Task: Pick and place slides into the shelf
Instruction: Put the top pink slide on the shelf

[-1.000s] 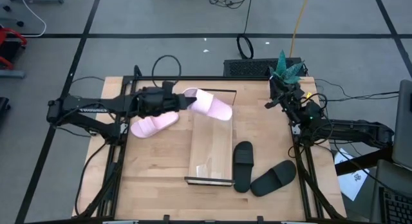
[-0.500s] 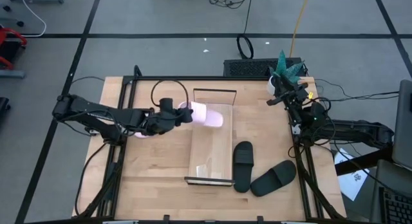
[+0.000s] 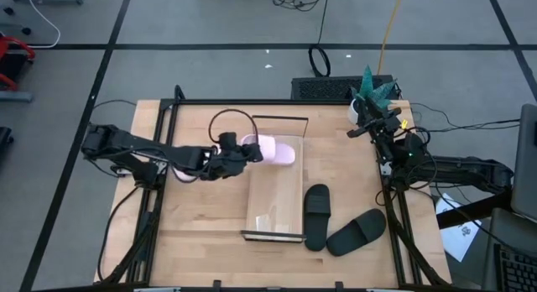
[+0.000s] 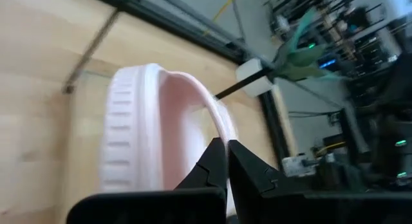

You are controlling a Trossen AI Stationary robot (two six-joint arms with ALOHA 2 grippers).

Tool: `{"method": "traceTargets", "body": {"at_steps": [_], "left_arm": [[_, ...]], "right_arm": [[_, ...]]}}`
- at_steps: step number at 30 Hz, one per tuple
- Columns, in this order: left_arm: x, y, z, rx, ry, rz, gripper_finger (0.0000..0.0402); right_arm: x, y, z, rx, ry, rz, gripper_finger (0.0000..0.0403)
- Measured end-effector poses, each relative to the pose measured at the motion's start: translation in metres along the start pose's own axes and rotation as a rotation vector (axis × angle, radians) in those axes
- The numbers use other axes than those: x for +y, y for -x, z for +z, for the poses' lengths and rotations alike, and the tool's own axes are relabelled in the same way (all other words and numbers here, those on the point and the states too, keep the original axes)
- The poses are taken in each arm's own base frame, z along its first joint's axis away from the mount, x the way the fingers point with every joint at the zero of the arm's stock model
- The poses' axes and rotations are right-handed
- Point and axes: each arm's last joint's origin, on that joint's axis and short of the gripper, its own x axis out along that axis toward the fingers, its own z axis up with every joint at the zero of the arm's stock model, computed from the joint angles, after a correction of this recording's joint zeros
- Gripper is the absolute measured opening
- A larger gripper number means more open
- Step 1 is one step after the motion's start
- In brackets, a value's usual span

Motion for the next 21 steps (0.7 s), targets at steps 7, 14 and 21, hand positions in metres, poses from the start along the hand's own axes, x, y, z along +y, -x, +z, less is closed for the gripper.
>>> {"method": "traceTargets", "body": {"at_steps": [7, 14, 21], "left_arm": [[-0.011, -0.008, 0.001, -0.015, -0.018, -0.098, 0.0000], [-0.030, -0.004, 0.007, -0.032, -0.042, -0.273, 0.0000], [-0.018, -0.044, 0.006, -0.017, -0.028, -0.241, 0.0000]], "right_arm": [[0.001, 0.000, -0.001, 0.014, 0.003, 0.005, 0.0107], [0.001, 0.000, -0.002, 0.021, -0.009, 0.005, 0.0107], [0.001, 0.000, -0.002, 0.019, 0.026, 0.005, 0.0107]]}}
